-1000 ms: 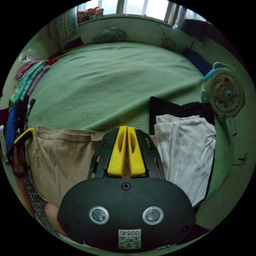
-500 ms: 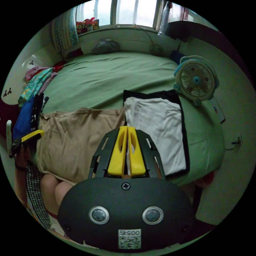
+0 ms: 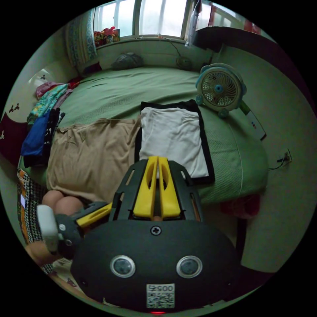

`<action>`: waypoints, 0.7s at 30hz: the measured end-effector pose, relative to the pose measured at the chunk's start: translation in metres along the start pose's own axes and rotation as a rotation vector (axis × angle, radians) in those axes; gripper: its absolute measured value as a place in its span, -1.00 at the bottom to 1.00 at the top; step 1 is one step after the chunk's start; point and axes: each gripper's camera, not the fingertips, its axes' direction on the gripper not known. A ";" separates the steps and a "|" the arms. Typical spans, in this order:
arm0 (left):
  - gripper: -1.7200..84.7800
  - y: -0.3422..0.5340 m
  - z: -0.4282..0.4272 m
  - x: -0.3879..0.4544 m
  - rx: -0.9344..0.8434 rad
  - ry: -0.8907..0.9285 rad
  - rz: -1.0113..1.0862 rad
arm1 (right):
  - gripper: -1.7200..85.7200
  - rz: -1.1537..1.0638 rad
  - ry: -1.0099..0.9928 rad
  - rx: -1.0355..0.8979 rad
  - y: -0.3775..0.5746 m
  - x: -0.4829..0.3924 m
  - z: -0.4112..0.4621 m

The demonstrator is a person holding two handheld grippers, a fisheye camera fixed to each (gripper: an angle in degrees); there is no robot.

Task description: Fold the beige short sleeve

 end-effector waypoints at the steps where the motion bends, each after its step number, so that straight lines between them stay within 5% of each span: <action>1: -0.65 -0.002 0.009 0.012 0.005 -0.050 -0.004 | -0.98 -0.003 0.002 0.005 0.001 0.002 -0.001; 7: -0.71 0.002 0.049 0.044 0.014 -0.372 0.029 | -0.98 -0.046 0.068 0.040 0.001 -0.001 0.001; 11: -0.81 0.011 0.045 0.050 -0.012 -0.391 0.044 | -0.97 -0.063 0.043 0.038 -0.009 -0.004 0.012; 16: -0.91 0.031 -0.003 -0.001 0.021 -0.048 -0.129 | -0.92 -0.047 -0.034 0.015 -0.032 -0.003 0.030; 21: -0.92 0.070 -0.046 -0.043 0.121 0.067 -0.213 | -0.81 -0.038 -0.164 -0.057 -0.070 -0.007 0.056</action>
